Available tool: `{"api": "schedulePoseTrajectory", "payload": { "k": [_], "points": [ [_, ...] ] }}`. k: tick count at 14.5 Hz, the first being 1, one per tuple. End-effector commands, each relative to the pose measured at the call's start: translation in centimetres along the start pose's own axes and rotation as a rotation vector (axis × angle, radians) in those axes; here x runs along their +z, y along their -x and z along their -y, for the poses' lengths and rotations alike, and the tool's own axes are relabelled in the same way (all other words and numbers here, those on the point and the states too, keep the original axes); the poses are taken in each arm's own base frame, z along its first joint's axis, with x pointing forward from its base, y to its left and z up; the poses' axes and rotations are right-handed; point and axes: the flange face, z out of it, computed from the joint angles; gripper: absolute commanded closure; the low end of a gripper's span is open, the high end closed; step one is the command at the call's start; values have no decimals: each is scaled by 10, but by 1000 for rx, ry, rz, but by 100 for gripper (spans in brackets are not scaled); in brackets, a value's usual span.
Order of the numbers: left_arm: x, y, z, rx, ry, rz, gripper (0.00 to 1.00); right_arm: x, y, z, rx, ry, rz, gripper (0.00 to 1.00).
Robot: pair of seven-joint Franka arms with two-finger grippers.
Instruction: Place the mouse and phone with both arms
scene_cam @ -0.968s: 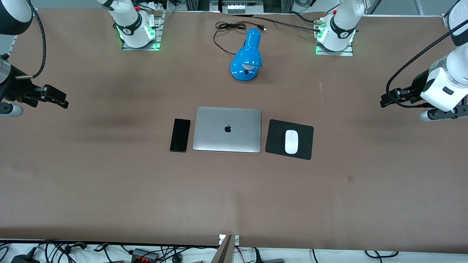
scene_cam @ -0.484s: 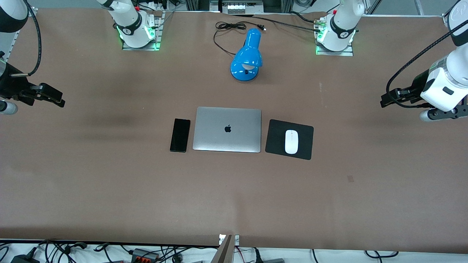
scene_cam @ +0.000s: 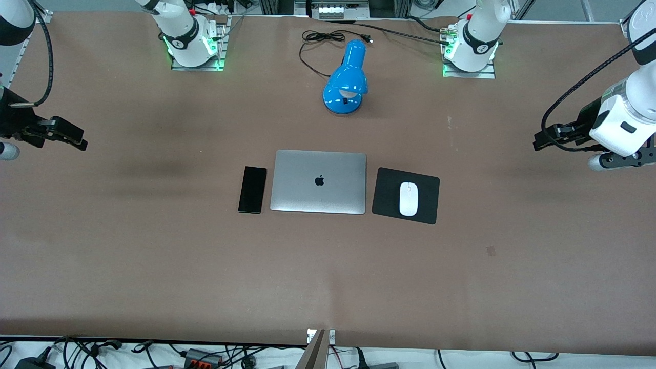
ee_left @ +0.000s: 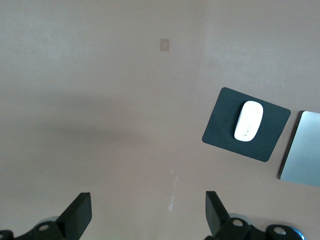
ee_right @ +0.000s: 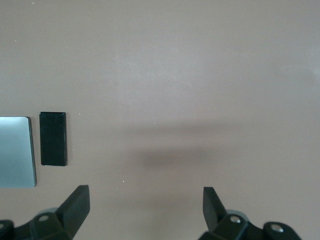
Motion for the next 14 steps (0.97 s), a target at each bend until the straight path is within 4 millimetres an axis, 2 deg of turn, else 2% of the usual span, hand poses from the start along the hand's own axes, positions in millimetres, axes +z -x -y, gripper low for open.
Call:
{"api": "schedulePoseTrajectory", "payload": {
  "k": [1,6,9,14],
  "points": [
    [-2,7,3,-10,17,-2,0,-6,7,-7,-41,-20,-1,0],
    [-2,7,4,-13,18,-1,0,-8,7,0,23,-25,-14,0],
    [-1,6,7,-19,20,1,0,-14,14,-4,13,-24,-11,0],
    [-1,6,7,-19,21,3,0,-13,15,-1,10,-24,-2,0]
  ]
}}
